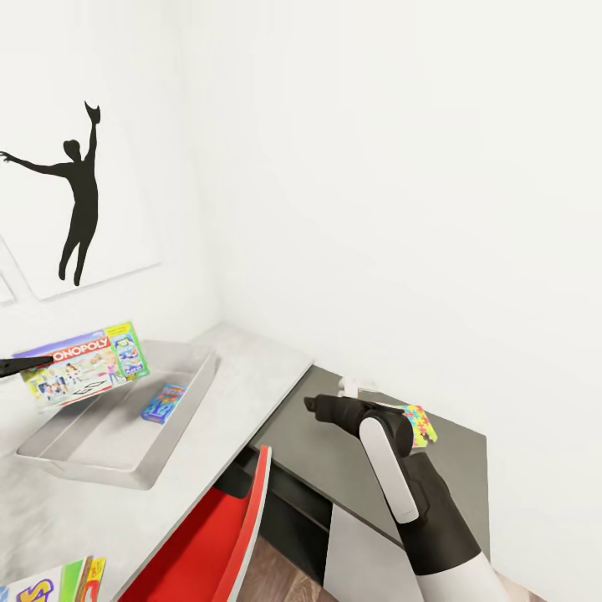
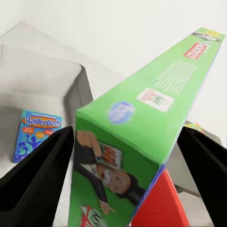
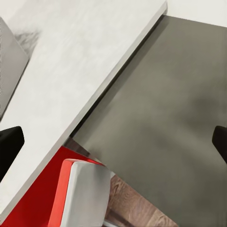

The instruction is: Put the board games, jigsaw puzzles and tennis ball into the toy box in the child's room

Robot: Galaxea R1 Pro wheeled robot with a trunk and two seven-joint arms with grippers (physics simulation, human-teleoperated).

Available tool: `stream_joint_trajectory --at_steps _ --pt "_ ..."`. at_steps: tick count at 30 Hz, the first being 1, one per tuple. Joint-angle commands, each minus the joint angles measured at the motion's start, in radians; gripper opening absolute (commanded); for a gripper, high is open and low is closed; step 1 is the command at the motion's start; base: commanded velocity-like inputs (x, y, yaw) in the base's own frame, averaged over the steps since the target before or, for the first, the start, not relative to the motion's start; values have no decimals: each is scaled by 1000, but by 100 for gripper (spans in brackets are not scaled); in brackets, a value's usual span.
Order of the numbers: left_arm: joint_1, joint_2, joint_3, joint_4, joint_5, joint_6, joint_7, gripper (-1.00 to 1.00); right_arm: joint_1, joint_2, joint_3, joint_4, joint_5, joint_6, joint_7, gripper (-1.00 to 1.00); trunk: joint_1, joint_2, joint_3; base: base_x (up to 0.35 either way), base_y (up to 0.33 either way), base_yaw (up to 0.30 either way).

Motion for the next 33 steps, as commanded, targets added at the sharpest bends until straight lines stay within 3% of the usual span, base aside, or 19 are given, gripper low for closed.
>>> stream_joint_trajectory --at_steps 1,5,11,19,26,33 --pt "-1 3 -1 0 1 6 -4 -100 -1 0 1 -1 -10 2 -10 100 0 -1 -2 0 0 0" --pt "-1 5 -6 5 -3 4 -7 -100 -1 -1 1 0 -10 -7 -10 100 0 -1 -2 0 0 0" --pt "-1 6 -70 9 -24 5 -9 -100 9 -6 2 1 -8 -53 -10 100 0 -1 -2 0 0 0" --pt "-1 3 -82 12 -27 5 -9 -100 14 -6 14 0 -4 -60 -10 100 0 -1 -2 0 0 0" --pt "-1 0 -137 13 -41 3 -10 -100 14 -7 40 -5 2 -61 -10 100 0 -1 -2 0 0 0" --pt "-2 -6 -152 9 -43 5 -9 -100 14 -7 45 -7 3 -62 -10 100 0 -1 -2 0 0 0"
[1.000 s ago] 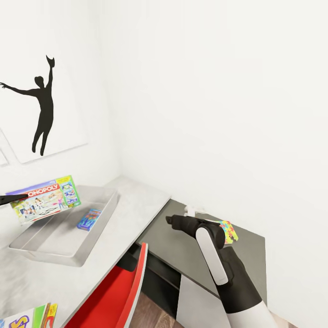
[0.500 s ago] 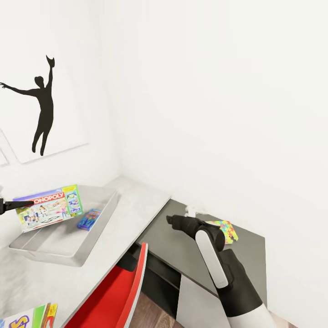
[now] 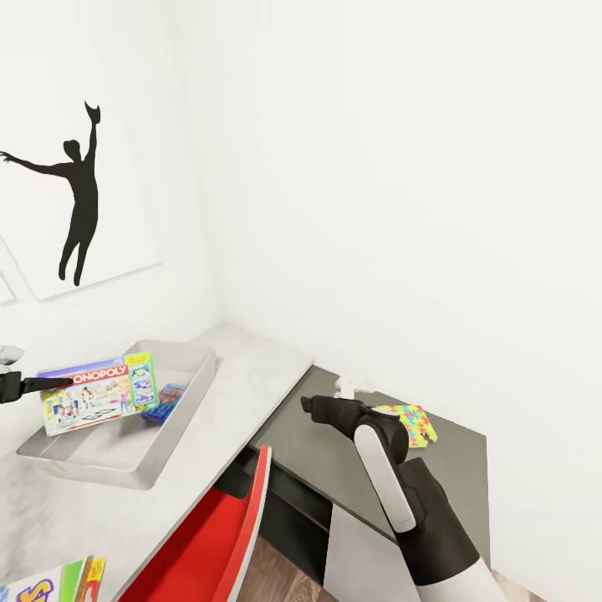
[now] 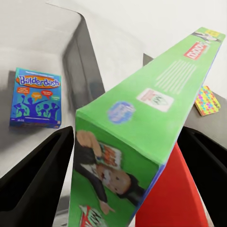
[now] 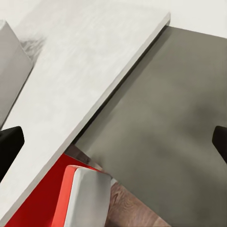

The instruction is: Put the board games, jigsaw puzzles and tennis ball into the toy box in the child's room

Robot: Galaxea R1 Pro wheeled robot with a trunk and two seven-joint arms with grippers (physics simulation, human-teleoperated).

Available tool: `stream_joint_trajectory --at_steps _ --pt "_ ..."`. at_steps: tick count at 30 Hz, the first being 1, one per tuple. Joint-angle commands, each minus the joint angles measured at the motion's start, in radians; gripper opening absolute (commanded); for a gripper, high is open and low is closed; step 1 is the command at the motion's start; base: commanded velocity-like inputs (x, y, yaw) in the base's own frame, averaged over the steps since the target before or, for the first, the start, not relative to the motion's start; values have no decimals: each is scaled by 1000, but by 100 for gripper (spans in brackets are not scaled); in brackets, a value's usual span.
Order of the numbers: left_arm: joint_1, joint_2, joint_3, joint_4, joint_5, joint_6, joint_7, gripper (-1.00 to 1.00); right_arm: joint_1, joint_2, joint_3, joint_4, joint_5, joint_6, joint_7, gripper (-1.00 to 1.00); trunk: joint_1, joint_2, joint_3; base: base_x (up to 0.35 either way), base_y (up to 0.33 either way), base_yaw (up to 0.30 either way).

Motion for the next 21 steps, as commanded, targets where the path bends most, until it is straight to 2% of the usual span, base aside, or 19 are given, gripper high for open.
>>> stream_joint_trajectory --at_steps 1,8,10,12,14,16,21 --pt "-1 -1 -2 -2 3 10 -1 -100 -1 0 1 -1 -10 2 -10 100 0 -1 -2 0 0 0" --pt "-1 -4 -4 -8 2 7 3 -100 -1 -1 1 -1 -10 2 -10 100 0 -1 -2 0 0 0" --pt "-1 -5 -4 -8 -8 7 6 -100 -1 -1 1 -1 -10 2 -10 100 0 -1 -2 0 0 0" --pt "-1 -5 -4 -9 -33 6 7 -100 -1 -1 1 -1 -10 2 -10 100 0 -1 -2 0 0 0" --pt "-1 -5 -4 -11 -73 6 8 -100 -1 -1 1 -1 -10 2 -10 100 0 -1 -2 0 0 0" --pt "-1 -5 -3 -11 -92 5 9 -100 -1 -1 1 -1 -11 2 -10 100 0 -1 -2 0 0 0" --pt "-1 -5 -4 -12 -112 1 11 -100 -1 -2 2 -1 -12 2 -10 100 0 -1 -2 0 0 0"
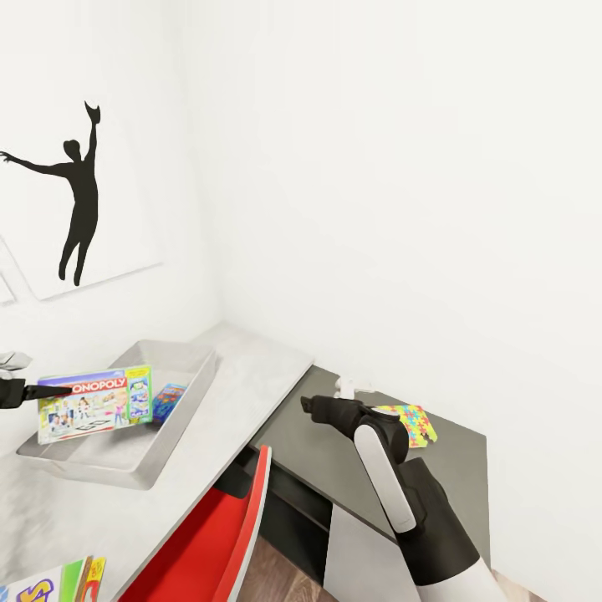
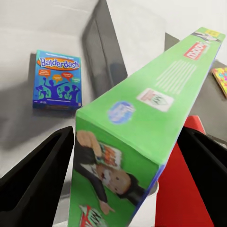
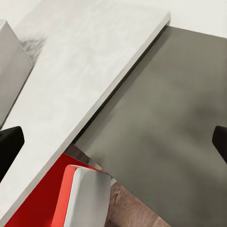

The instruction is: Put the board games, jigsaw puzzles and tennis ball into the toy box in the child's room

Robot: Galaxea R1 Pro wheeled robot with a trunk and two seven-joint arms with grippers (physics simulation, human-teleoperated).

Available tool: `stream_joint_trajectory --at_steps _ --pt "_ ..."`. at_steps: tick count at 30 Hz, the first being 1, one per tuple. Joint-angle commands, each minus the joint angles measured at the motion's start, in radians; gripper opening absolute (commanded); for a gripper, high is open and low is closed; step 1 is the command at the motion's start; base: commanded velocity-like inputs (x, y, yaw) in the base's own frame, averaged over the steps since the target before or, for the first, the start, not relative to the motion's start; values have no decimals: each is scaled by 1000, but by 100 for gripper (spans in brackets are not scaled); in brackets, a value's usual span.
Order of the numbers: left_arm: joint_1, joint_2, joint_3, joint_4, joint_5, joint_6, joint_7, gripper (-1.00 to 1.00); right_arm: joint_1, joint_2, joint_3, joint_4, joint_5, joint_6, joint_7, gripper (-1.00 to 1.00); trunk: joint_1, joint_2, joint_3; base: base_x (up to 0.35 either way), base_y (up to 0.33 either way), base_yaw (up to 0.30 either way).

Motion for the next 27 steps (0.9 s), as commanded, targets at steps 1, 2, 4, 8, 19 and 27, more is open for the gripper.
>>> stream_joint_trajectory --at_steps 1,2,4,8,19,27 --pt "-1 0 -1 -1 1 8 -1 -100 -1 0 1 -1 -10 2 -10 100 0 -1 -2 0 0 0" --pt "-1 0 -1 -3 0 8 -1 -100 -1 0 1 -1 -10 2 -10 100 0 -1 -2 0 0 0" --pt "-1 0 0 -14 -7 7 0 -100 -1 1 1 0 -10 2 -10 100 0 -1 -2 0 0 0" --pt "-1 -2 0 -39 -47 6 0 -100 -1 1 1 0 -11 2 -10 100 0 -1 -2 0 0 0" --pt "-1 -21 -1 -74 -80 -27 0 -100 -1 1 1 1 -11 1 -10 100 0 -1 -2 0 0 0" --pt "-1 -47 -2 -98 -184 -43 -1 -100 -1 0 1 1 -11 -2 -10 100 0 -1 -2 0 0 0"
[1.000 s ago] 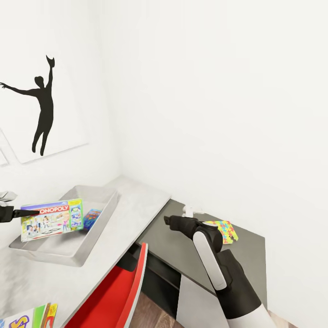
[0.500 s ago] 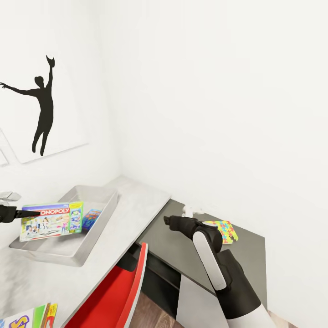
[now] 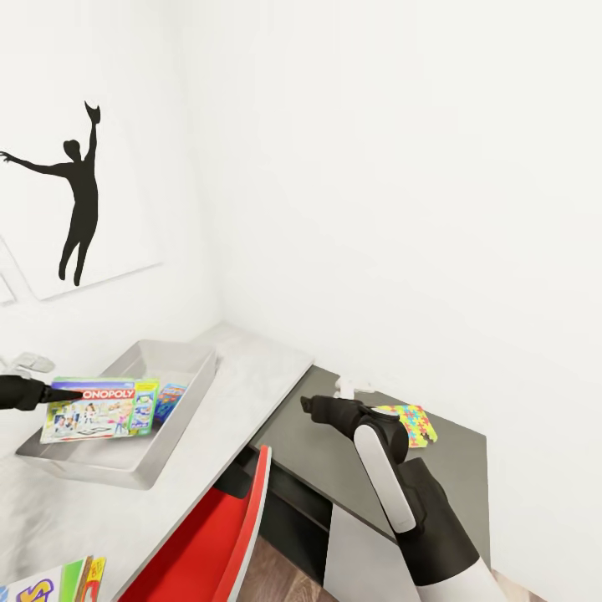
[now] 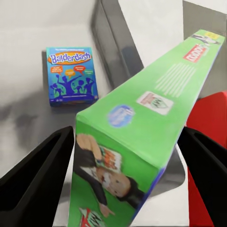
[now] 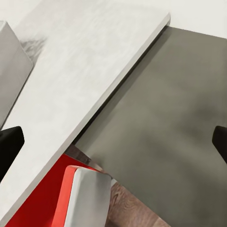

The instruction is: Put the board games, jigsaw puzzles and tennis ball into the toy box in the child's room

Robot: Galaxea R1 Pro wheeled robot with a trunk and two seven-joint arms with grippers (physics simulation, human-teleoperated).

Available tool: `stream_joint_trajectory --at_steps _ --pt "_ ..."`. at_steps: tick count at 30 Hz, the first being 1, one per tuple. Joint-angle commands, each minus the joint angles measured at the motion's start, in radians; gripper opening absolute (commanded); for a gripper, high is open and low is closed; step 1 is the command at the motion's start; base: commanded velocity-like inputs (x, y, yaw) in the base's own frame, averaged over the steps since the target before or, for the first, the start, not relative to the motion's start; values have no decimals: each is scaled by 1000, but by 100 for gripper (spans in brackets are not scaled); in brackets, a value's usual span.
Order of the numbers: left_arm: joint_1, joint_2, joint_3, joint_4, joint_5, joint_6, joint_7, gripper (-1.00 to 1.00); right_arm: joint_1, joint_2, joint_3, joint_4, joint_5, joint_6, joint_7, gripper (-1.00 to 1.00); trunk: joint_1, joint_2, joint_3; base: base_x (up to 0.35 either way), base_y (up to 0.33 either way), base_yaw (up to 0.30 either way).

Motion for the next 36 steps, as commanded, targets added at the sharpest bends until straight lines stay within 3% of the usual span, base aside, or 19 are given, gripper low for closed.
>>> stream_joint_trajectory --at_steps 1,19,25,32,36 --pt "-1 -2 3 -2 -19 9 -9 -100 -1 0 1 -1 -10 2 -10 100 0 -1 -2 0 0 0" --pt "-1 -6 3 -4 -41 -63 -9 -100 -1 0 1 -2 -10 2 -10 100 0 -1 -2 0 0 0" --pt "-1 -8 2 -4 -72 -69 -9 -100 -1 0 1 -3 -10 1 -10 100 0 -1 -2 0 0 0" --pt "-1 -14 -22 -21 -82 -70 -11 -100 -1 1 5 -6 -8 0 -12 100 0 -1 -2 0 0 0" --pt "-1 -15 -41 -41 -82 -69 -14 -100 -1 1 38 -23 -7 -3 -16 100 0 -1 -2 0 0 0"
